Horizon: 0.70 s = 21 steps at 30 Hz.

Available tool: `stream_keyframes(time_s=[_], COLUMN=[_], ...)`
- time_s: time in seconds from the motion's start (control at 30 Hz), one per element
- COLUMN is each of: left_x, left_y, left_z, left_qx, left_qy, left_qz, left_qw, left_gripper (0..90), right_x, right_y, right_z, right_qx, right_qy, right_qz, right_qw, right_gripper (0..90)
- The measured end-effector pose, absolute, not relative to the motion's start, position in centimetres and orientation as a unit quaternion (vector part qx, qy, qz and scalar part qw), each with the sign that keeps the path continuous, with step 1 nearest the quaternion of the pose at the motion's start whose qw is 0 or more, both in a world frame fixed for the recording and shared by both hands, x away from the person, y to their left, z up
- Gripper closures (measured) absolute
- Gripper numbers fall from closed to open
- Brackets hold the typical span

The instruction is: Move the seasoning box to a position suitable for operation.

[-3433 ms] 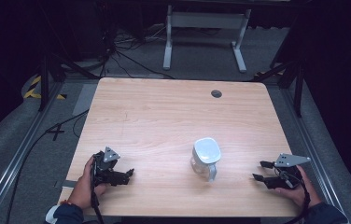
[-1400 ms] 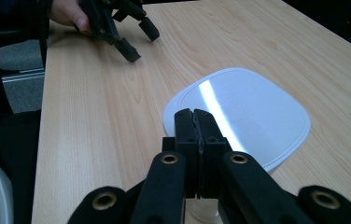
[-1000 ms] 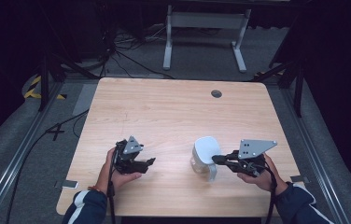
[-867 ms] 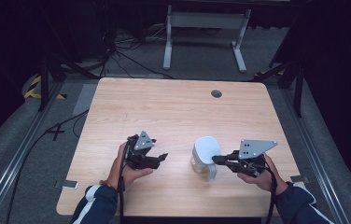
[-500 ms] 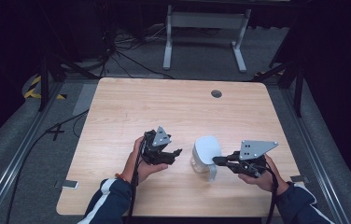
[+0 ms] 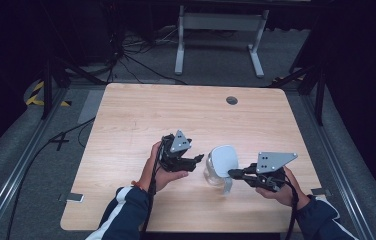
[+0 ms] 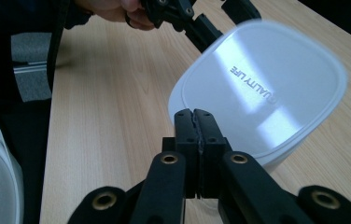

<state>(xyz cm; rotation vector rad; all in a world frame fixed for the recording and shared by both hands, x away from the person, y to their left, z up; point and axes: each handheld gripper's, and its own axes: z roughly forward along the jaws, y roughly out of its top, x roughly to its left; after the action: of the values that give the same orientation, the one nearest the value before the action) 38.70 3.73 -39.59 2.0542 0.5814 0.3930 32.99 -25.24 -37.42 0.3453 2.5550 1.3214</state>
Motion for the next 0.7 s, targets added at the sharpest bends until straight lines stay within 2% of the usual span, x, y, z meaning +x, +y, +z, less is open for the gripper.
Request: stream_keyframes(time_s=[0.1,0.4,0.63,0.7], left_x=[38.6,38.1,38.1,38.0], left_y=[3.5,2.5,2.1,1.9], left_z=[-39.5,-38.8,-38.7,-38.6], left_qx=[0.838,0.839,0.839,0.838], left_qy=[0.231,0.21,0.205,0.202], left_qz=[0.162,0.156,0.153,0.149], left_qw=[0.467,0.477,0.48,0.485], left_gripper=[35.1,49.8,50.5,53.3], right_x=[33.0,33.0,33.1,33.1], right_y=[-25.1,-25.1,-25.1,-25.1], right_z=[-37.8,-37.8,-37.9,-37.9], right_qx=[0.119,0.119,0.12,0.12], right_qy=[0.879,0.881,0.882,0.883], right_qz=[0.446,0.439,0.437,0.435], right_qw=[0.122,0.127,0.128,0.129], right_gripper=[89.5,89.5,89.6,89.5])
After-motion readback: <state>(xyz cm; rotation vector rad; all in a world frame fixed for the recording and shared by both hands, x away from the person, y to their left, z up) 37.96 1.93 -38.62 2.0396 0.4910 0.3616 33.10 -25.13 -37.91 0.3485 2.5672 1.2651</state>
